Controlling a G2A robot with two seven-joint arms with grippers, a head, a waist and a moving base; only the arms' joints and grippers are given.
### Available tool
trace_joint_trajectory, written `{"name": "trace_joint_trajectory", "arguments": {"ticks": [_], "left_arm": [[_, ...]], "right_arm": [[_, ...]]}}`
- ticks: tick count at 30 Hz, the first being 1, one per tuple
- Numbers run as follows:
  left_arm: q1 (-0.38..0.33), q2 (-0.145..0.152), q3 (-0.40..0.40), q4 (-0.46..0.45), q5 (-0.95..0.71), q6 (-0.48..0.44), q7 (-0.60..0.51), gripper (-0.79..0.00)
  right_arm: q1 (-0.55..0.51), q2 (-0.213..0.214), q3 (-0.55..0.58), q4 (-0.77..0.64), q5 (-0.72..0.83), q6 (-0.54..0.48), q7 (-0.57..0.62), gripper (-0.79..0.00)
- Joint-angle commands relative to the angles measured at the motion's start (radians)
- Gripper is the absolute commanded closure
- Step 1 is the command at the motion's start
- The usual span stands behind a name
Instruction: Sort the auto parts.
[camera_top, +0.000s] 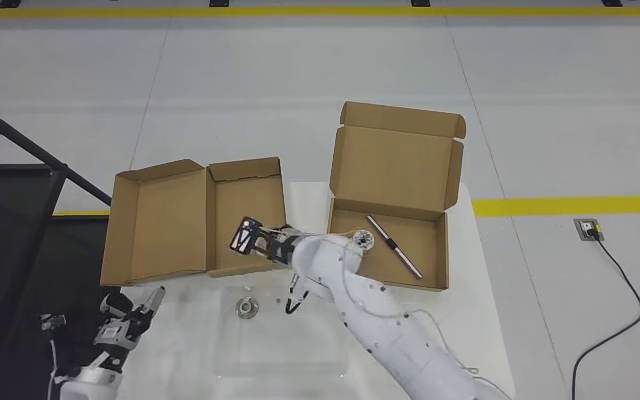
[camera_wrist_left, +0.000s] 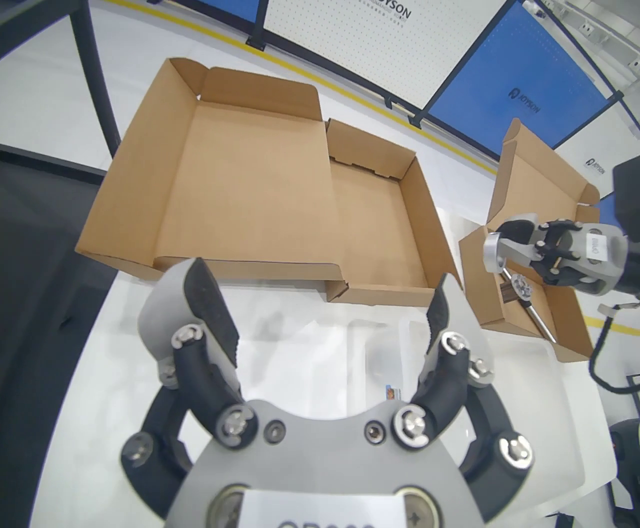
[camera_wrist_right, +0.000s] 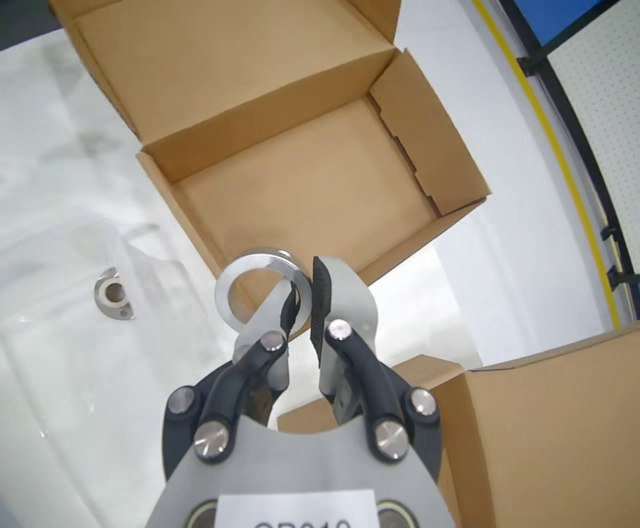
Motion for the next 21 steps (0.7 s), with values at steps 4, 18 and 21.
{"name": "trace_joint_trajectory", "arguments": {"ticks": [4, 18, 21], "left_arm": [[-0.012, 0.004, -0.026, 0.004, -0.043, -0.014, -0.042, -0.785], [-0.02, 0.013, -0.09, 0.072, -0.119, -0.061, -0.056, -0.785], [-0.021, 0.015, -0.104, 0.088, -0.134, -0.072, -0.06, -0.785]], "right_arm": [[0.119, -0.049, -0.042, 0.212, 0.066, 0.029, -0.01, 0.0], [0.291, -0.184, -0.149, 0.58, 0.131, 0.001, -0.056, 0.0], [0.301, -0.205, -0.167, 0.615, 0.125, -0.015, -0.066, 0.0]]}}
